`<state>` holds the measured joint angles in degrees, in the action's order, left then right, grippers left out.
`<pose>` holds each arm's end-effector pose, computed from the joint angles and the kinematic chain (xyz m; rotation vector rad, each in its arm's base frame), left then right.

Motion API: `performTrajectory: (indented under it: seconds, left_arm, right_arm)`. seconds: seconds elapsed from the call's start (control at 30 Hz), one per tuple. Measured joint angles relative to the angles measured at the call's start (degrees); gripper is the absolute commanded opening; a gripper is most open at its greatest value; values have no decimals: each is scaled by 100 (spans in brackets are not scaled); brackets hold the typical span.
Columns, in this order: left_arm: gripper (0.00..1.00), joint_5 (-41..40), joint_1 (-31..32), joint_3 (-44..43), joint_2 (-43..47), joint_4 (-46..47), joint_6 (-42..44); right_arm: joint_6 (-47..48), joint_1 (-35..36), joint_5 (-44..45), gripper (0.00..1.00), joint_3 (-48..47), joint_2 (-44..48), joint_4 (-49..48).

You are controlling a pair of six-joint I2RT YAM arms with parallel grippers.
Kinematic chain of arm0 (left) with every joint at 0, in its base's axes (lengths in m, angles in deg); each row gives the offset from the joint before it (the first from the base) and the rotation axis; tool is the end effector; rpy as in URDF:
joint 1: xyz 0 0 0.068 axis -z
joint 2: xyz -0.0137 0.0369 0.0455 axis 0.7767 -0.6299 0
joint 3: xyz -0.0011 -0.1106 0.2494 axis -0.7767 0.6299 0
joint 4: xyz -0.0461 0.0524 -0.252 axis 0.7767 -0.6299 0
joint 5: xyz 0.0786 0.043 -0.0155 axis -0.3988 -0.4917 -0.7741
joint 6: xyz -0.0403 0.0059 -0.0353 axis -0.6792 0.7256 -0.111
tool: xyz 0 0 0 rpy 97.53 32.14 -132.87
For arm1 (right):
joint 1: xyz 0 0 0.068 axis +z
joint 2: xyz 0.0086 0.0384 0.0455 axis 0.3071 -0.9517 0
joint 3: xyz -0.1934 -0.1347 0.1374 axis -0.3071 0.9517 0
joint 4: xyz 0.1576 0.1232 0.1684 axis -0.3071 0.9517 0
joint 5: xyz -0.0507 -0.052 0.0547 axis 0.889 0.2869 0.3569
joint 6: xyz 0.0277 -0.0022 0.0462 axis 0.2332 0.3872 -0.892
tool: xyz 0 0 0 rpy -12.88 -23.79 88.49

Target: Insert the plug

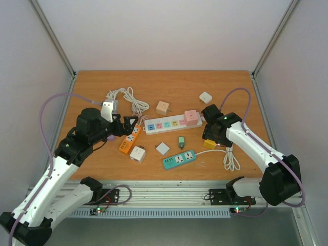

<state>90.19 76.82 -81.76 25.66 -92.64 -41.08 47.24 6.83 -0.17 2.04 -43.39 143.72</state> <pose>0.1503 -0.0800 0.3422 0.1836 2.0560 -0.7100 0.2082 0.0843 0.2468 -0.1360 2.8267 -0.2922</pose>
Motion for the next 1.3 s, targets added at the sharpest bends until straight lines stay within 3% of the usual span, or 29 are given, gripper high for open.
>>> performTrajectory:
  seconds: [0.4, 0.77, 1.03, 1.3]
  left_arm:
    - [99, 280, -31, 76, 0, 46, 26]
    - [100, 212, -39, 107, -7, 57, 26]
    - [99, 125, -39, 122, -9, 61, 28]
    - [99, 151, -39, 136, -92, 59, -20]
  right_arm:
    - [-245, 0, -186, 86, 258, -573, -835]
    - [-452, -55, -149, 72, 505, -857, -1202]
    - [-527, -103, -199, 51, 715, -890, -1480]
    - [-278, -129, -566, 50, 835, -411, -1576]
